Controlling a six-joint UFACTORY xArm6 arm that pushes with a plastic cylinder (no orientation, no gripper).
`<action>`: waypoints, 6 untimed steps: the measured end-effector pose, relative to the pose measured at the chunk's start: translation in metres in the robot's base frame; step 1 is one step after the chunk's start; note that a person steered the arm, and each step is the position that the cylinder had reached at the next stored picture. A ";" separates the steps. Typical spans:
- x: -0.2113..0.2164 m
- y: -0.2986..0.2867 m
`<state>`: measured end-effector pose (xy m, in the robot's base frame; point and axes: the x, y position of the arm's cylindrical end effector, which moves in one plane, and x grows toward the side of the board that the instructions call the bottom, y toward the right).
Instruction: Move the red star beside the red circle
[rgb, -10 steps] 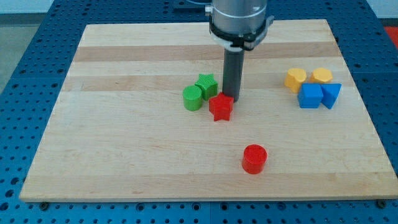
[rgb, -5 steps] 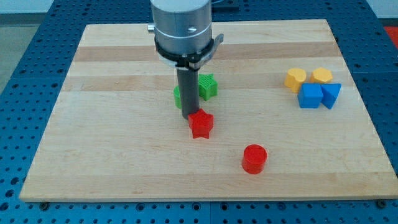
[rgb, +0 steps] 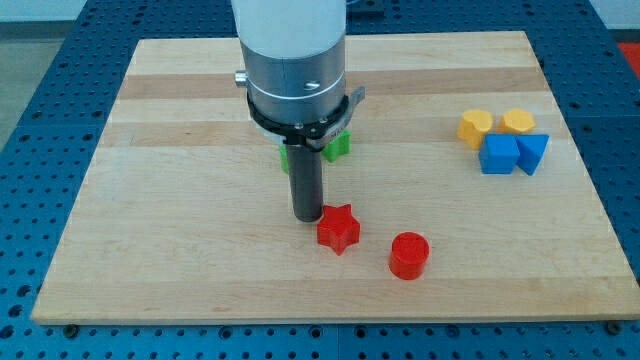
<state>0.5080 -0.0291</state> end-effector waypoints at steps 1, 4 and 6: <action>0.004 0.013; 0.035 0.034; -0.001 0.008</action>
